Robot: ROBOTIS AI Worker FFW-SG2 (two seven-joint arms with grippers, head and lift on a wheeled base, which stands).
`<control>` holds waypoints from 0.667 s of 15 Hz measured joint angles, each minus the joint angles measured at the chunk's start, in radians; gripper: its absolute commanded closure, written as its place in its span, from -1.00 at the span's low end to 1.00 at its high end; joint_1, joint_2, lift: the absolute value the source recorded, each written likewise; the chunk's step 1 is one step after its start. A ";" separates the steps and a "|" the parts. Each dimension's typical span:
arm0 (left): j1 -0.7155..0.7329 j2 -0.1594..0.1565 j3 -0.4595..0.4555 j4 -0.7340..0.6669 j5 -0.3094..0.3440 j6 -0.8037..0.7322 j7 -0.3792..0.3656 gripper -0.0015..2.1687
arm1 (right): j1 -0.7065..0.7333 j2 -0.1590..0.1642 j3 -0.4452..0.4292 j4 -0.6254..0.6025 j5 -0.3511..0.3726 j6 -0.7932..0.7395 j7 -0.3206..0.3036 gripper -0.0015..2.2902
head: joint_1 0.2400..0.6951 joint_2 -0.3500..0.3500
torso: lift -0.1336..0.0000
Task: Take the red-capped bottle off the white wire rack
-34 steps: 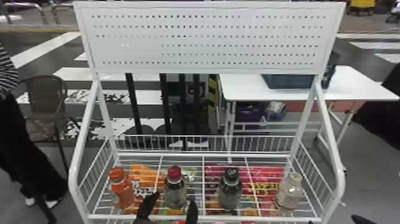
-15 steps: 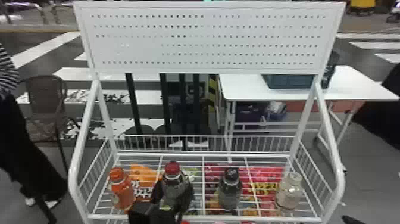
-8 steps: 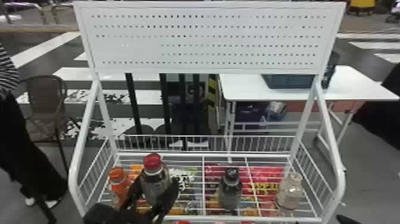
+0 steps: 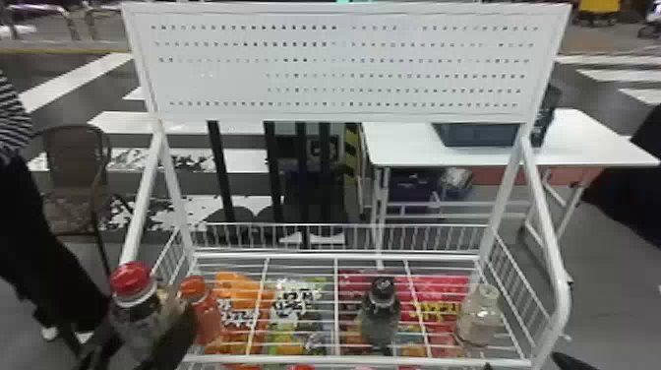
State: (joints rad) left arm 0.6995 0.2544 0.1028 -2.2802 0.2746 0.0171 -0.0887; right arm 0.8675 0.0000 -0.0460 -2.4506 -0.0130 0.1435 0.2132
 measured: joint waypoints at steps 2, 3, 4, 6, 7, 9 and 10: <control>0.026 -0.023 0.065 0.006 0.012 -0.021 -0.001 0.66 | 0.000 0.000 0.001 0.001 0.001 -0.002 0.000 -0.87 | 0.14 0.00 | 1.00; 0.033 -0.034 0.098 0.011 0.013 -0.023 -0.002 0.66 | 0.000 0.000 0.001 0.001 0.001 -0.003 0.000 -0.87 | 0.14 0.00 | 1.00; 0.041 -0.041 0.128 0.014 0.017 -0.024 -0.003 0.66 | 0.001 0.000 0.003 0.001 0.001 -0.004 0.000 -0.87 | 0.14 0.00 | 1.00; 0.053 -0.049 0.169 0.019 0.026 -0.024 -0.005 0.66 | 0.001 0.000 0.008 0.000 0.002 -0.008 -0.001 -0.87 | 0.14 0.00 | 1.00; 0.058 -0.053 0.181 0.023 0.028 -0.024 -0.016 0.66 | 0.001 0.000 0.011 -0.003 0.003 -0.008 -0.001 -0.87 | 0.14 0.00 | 1.00; 0.064 -0.067 0.198 0.025 0.028 -0.026 -0.033 0.66 | 0.002 0.000 0.012 -0.011 0.006 -0.007 -0.002 -0.87 | 0.14 0.00 | 1.00; 0.065 -0.072 0.204 0.025 0.028 -0.027 -0.038 0.66 | 0.003 0.000 0.013 -0.014 0.007 -0.006 -0.002 -0.87 | 0.14 0.00 | 1.00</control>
State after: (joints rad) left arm 0.7648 0.1819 0.3068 -2.2555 0.3022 -0.0097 -0.1262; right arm 0.8707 0.0000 -0.0327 -2.4645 -0.0064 0.1372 0.2117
